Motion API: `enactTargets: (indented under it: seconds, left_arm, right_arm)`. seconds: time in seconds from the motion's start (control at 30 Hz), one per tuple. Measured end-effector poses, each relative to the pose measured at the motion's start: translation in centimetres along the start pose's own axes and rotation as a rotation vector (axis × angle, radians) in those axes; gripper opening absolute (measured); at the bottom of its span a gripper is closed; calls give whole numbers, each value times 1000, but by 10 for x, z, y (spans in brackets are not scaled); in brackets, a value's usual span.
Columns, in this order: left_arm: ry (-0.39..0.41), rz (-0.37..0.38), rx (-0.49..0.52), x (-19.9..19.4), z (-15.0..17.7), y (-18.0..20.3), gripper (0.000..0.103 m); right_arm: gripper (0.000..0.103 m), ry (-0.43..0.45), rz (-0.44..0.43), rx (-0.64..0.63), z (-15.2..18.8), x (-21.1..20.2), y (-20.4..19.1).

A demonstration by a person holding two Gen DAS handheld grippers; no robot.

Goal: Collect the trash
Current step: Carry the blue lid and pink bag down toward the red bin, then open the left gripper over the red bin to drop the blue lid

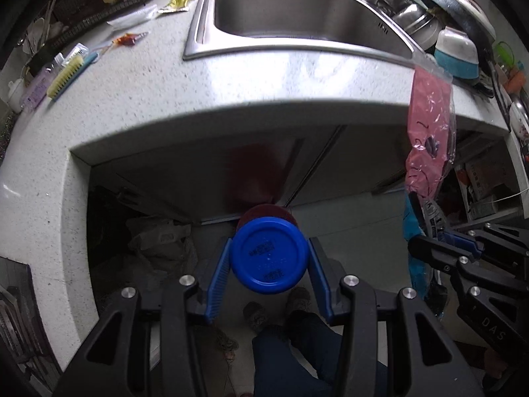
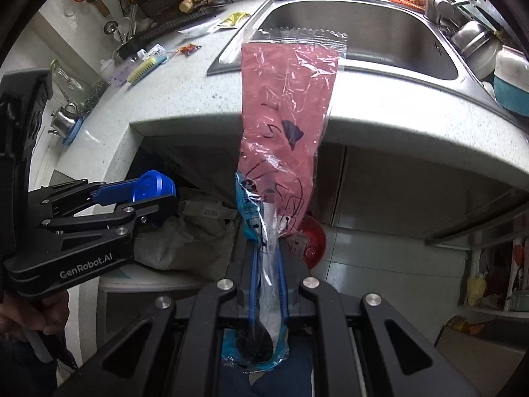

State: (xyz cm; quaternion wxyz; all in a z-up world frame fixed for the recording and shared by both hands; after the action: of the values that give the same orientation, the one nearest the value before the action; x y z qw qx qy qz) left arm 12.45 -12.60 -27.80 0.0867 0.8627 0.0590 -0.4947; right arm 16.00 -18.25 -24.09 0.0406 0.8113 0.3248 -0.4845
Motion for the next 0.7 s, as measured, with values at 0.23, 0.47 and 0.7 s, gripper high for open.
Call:
enactTargets:
  seconds: [0.23, 0.47, 0.7]
  left_arm:
    - [-54, 29, -2, 94, 47, -10, 43]
    - [-72, 46, 39, 235, 106, -12, 43]
    - [-104, 28, 78, 331, 142, -12, 43]
  right_arm:
    - [10, -47, 2, 63, 34, 69, 3]
    - [10, -52, -29, 70, 89, 181, 27]
    - [10, -75, 11, 70, 128, 269, 60]
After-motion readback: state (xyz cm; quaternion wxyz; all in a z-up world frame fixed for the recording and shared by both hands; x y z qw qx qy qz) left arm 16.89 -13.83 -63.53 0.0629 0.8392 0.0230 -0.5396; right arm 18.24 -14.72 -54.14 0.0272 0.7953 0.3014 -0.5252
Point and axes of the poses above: each gripper's, at about its wrist camera, not at the fingertips, and x roughly the way its jaws point, y to its right, z to its underside, the point moved 10 cm from there along x, roughly the way its jaws point, and after that the axes turned 14 degrees about y, right-handed, at the moved point
